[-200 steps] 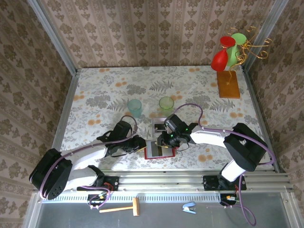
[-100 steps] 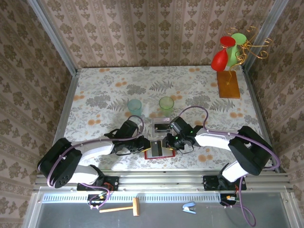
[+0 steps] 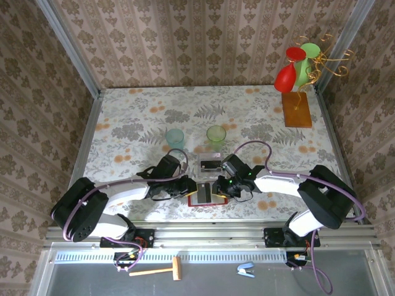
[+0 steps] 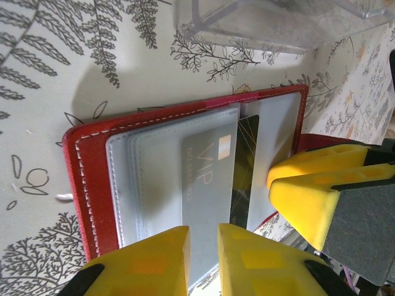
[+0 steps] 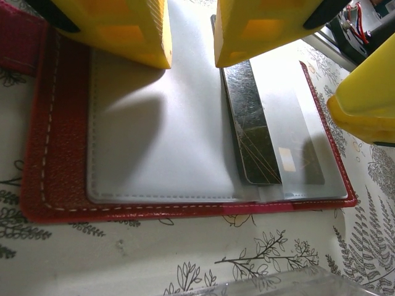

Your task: Take the credit cards out of the card holder

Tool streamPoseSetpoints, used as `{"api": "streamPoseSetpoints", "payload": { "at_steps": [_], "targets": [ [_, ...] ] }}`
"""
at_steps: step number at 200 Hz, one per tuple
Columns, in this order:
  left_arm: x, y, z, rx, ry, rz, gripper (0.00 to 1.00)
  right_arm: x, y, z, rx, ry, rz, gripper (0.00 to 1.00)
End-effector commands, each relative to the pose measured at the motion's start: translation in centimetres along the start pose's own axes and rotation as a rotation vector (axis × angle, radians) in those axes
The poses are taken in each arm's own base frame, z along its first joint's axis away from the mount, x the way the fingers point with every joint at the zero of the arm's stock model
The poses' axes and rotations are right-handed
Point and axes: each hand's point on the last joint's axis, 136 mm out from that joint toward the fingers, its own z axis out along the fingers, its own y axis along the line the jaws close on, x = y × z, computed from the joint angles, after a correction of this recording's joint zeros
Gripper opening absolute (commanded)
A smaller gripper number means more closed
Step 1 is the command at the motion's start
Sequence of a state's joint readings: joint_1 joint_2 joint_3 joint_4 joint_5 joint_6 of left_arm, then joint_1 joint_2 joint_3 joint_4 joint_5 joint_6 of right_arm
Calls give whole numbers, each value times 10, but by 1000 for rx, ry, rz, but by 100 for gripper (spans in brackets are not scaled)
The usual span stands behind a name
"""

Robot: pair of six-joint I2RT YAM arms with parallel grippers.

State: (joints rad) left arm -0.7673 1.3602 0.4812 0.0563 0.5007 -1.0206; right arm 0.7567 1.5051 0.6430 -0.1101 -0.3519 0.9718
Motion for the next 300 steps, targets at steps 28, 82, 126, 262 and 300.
{"api": "streamPoseSetpoints", "payload": {
  "at_steps": [28,82,126,262,300],
  "targets": [
    [0,-10,1,21,8,20,20,-4,17,-10,-35,-15,-21,25],
    [6,-6,5,8,15,14,19,-14,34,-7,-131,-19,-39,24],
    [9,3,7,-8,15,3,17,-18,33,3,-193,9,-12,23],
    [17,22,12,-52,36,-26,16,-9,13,20,-198,68,30,23],
    [18,23,11,-57,38,-29,15,-7,15,22,-224,77,44,21]
  ]
}}
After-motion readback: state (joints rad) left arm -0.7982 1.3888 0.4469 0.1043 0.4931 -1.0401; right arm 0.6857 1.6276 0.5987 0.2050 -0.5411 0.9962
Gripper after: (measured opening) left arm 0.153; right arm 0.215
